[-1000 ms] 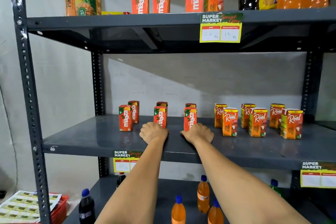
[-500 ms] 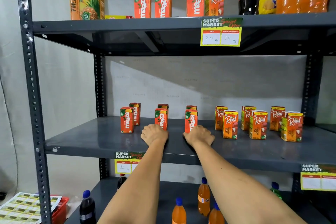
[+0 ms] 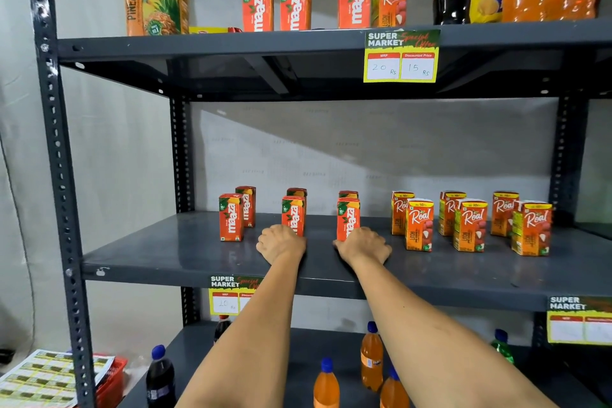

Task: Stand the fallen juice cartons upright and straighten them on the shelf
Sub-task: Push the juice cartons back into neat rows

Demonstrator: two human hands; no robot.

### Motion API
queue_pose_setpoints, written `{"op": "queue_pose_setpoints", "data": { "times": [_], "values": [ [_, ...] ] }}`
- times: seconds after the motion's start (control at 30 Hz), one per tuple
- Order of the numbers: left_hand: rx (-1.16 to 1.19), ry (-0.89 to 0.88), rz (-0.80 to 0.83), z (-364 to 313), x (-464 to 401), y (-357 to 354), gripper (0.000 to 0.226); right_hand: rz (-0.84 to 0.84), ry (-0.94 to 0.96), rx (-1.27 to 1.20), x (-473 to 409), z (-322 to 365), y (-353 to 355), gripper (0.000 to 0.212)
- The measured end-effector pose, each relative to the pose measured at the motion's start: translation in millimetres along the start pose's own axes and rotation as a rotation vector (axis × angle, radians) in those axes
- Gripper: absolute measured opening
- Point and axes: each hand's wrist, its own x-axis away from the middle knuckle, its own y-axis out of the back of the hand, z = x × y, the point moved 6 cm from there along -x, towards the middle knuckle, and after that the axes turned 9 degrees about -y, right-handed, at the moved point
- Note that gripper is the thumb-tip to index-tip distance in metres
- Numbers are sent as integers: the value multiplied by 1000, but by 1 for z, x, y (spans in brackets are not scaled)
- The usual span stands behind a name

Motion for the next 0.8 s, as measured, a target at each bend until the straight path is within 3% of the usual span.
{"op": "queue_pose_setpoints", "data": {
  "times": [0.27, 0.43, 0.53, 0.8],
  "values": [
    [12, 59, 28, -11, 22, -1, 68, 77, -27, -72, 0, -8, 3, 75],
    [17, -84, 90, -53, 54, -14, 65, 162, -86, -104, -4, -30, 15, 50],
    [75, -196, 152, -92, 75, -29, 64, 135, -117, -87, -12, -63, 34, 36],
    [29, -319, 244, -179, 107, -71, 79, -61, -221, -259, -49, -168, 88, 44]
  ]
}}
